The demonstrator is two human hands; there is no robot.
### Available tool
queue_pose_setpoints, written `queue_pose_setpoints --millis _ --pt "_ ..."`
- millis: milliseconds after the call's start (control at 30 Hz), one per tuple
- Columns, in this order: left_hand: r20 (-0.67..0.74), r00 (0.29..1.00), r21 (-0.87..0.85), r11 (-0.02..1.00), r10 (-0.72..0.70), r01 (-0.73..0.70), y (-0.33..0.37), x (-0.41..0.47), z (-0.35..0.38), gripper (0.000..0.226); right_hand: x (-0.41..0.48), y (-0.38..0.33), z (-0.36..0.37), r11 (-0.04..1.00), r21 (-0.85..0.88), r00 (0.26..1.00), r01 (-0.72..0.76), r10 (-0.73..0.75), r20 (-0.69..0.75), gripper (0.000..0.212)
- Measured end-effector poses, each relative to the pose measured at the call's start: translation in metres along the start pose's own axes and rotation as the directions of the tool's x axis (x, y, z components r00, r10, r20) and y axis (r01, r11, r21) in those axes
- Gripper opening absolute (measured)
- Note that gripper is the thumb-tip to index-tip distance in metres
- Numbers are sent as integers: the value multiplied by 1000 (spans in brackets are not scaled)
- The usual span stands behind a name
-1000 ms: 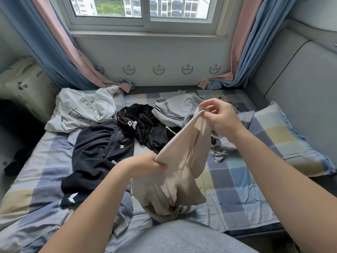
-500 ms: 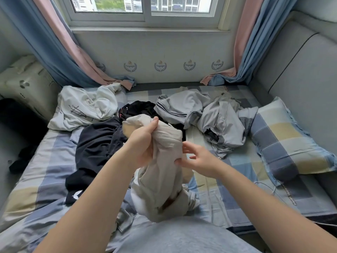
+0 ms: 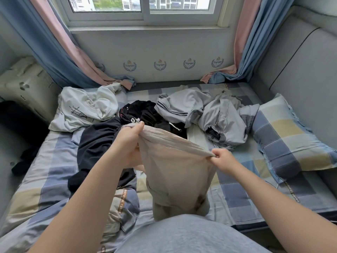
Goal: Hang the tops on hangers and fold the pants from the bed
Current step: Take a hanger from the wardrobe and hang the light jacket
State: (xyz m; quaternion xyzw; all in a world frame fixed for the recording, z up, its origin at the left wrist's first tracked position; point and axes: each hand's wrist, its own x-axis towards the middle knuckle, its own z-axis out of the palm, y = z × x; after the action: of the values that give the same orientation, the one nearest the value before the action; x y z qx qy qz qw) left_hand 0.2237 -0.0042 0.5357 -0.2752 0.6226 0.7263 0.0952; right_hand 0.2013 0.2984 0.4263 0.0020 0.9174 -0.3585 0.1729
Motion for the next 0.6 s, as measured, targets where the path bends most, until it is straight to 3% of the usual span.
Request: queue_pose_setpoints --millis 100,233,300,367,467,533,600 --pt "6 999 291 956 38 -38 -12 8 -5 22 1 -11 -20 995 66 995 77 -72 -70 40" --pt "99 988 494 855 121 -154 -24 8 10 51 -5 -51 -35 951 153 960 268 -251 -123 41" --pt "224 954 570 768 199 -293 -28 7 22 69 -12 -75 -37 915 197 935 353 -334 -123 44" --pt "423 874 620 628 239 -472 -28 5 34 77 -19 -96 -36 877 255 913 407 -397 -94 42" --pt "621 729 473 605 287 -641 -28 5 50 55 -25 -114 -35 836 292 883 465 -462 -84 30" --pt "565 727 425 617 391 -662 -26 4 53 20 -24 -116 -38 820 285 866 495 -490 -94 24" --pt "467 754 430 626 463 -651 -22 4 51 15 -22 -110 -40 827 257 865 500 -494 -94 23"
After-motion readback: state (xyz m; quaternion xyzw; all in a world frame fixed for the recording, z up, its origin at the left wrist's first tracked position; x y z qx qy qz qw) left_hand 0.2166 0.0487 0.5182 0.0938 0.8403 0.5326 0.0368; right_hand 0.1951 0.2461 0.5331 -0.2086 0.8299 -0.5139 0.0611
